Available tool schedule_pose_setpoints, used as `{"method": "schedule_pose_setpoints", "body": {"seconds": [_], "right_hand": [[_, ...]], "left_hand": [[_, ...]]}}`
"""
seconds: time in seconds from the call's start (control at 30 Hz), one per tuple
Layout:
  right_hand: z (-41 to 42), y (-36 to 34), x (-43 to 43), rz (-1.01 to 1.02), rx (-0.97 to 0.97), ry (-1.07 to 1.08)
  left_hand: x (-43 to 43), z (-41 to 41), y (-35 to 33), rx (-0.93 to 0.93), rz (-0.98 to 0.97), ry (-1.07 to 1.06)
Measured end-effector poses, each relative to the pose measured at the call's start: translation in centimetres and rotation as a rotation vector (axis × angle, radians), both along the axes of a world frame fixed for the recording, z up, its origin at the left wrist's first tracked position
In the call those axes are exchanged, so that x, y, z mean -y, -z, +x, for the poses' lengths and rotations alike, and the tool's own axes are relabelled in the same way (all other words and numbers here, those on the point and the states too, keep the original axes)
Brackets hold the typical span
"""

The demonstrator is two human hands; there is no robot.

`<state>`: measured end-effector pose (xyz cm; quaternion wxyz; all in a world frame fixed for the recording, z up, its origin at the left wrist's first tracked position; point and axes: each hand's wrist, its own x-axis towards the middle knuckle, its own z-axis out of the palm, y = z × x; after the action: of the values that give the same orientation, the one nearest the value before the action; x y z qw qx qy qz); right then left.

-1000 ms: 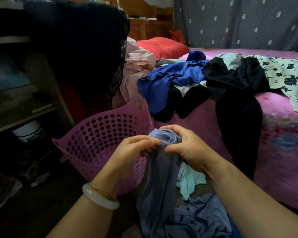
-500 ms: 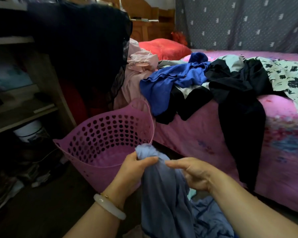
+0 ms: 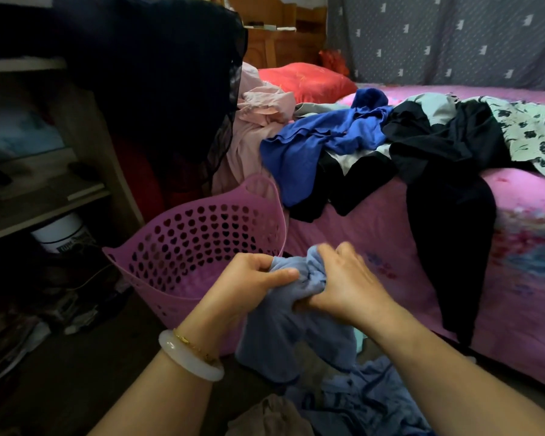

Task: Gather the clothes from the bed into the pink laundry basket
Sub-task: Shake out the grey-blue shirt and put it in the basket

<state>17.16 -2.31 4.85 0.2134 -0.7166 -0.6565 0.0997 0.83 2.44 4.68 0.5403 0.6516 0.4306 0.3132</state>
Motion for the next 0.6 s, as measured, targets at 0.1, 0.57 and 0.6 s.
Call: {"method": "schedule_pose_setpoints", "body": {"seconds": [0.1, 0.57, 0.6], "right_hand": [[0.0, 0.5, -0.7, 0.081, -0.092, -0.06], [-0.8, -0.5, -3.8, -0.039, -1.441, 0.267], [-1.3, -0.7, -4.0, -0.072, -1.547, 0.266]], "left_hand": [[0.0, -0.1, -0.6, 0.064, -0.009, -0.024], [-1.1, -1.0, 2.2, 0.043, -0.587, -0.163], [-1.3, -0.8, 2.8, 0.193, -0.734, -0.142]]}}
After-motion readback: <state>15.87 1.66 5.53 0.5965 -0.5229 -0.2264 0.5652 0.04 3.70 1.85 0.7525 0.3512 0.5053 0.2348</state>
